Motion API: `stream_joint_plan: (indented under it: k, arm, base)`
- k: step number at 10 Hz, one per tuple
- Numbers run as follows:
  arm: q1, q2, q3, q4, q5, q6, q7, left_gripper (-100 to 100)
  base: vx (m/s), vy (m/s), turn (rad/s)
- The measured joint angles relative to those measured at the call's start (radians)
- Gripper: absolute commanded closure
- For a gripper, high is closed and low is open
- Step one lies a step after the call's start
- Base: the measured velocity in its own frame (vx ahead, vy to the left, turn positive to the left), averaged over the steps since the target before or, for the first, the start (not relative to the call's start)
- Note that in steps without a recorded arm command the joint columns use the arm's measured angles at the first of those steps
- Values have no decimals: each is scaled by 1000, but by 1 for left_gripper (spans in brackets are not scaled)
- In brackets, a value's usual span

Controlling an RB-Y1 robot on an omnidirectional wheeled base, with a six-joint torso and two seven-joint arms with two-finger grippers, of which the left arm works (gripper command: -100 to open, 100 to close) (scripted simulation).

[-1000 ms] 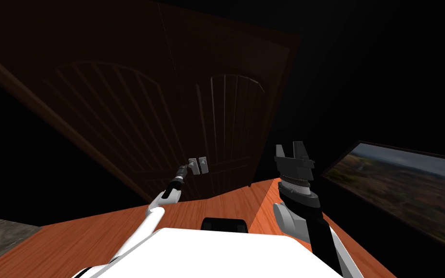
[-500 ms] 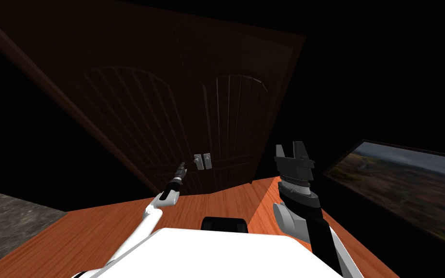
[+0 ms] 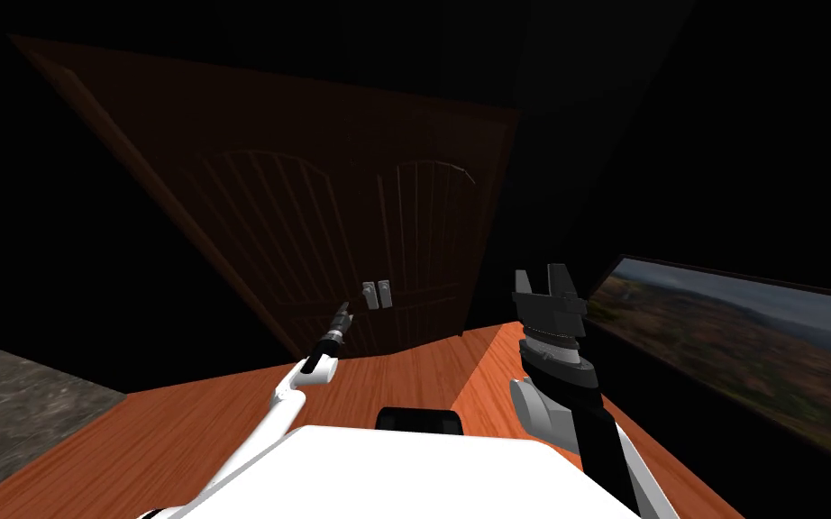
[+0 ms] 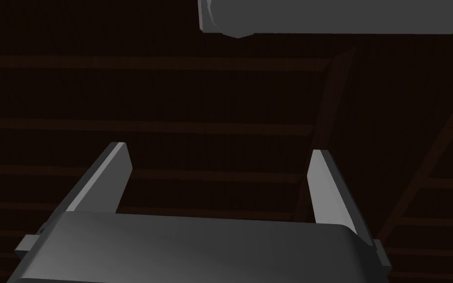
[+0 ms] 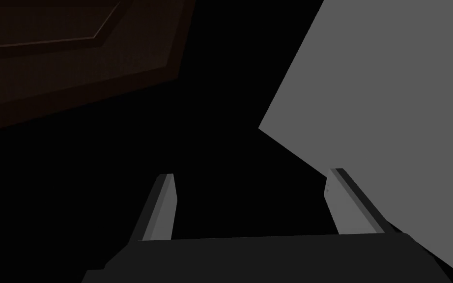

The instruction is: Pull the door open

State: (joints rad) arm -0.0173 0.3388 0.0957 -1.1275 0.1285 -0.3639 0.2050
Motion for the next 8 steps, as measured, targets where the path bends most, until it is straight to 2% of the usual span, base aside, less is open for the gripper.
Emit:
stream_joint_plan:
  k: [2,4,6,8]
  arm:
    - [24,19,33,3,5,8,-3,-100]
    - [24,33,60,42,8,-3,-8,-100]
    - [20,32,70,41,9,4,-14,-100]
    - [12,25,63,30,8,7,-14,-100]
  base:
    - [54,99,138]
    - [157,80,33]
    - [179,-5,-73]
    - [182,-72,-115]
